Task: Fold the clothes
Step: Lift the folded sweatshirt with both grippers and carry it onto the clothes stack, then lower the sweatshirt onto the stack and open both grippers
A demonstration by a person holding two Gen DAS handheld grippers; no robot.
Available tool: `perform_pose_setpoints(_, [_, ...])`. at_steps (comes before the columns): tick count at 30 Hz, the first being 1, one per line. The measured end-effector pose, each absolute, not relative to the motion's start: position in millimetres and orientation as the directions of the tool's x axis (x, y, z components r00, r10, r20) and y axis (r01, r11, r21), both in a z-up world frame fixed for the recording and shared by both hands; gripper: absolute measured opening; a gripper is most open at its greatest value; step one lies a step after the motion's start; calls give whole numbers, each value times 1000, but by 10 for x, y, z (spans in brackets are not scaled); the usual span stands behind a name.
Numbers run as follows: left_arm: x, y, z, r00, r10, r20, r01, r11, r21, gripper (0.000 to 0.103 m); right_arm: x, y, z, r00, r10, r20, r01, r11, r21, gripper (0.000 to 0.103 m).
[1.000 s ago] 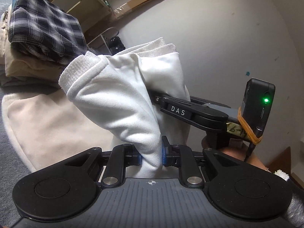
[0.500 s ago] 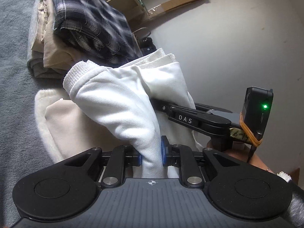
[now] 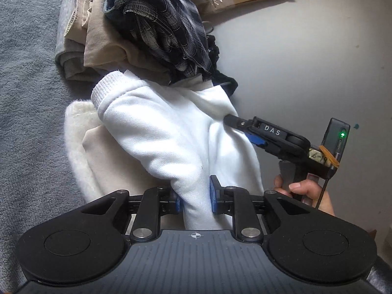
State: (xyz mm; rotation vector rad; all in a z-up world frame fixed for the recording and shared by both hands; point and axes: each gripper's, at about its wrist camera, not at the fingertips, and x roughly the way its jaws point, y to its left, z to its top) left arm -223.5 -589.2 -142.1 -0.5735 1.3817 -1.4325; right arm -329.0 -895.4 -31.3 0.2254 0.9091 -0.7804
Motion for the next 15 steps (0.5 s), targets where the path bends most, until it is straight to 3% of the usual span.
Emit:
perform_pose_setpoints(6, [-2126,-5963,-1500,-362,-883,-299,293,196,-936,31,-3754,-9063,-91,267,-671,-692,868,480,-130,66])
perform_pose_setpoints(9, [-2041,-6005,-1511,-362,-884,-296,261,209,-943,33,-4154,-8834,122,312,-716,-624,902,430,-43,65])
perform_pose_setpoints(11, [-2033,-6011,-1520,-362,-884,-295,248,214,-945,33,-4416,-8590,272,369,-734,-569,902,430,31,62])
perform_pose_setpoints(12, [-2043,-5996,-1515,-359,-886,-294,250,212,-945,33,-4522,-8467,330,399,-727,-560,894,444,61,54])
perform_pose_setpoints(13, [-2056,-5980,-1511,-355,-887,-295,252,213,-944,33,-4621,-8352,373,423,-717,-553,886,455,88,47])
perform_pose_setpoints(15, [-2084,-5969,-1507,-347,-887,-304,252,224,-941,33,-4747,-8191,331,438,-688,-579,880,460,119,43])
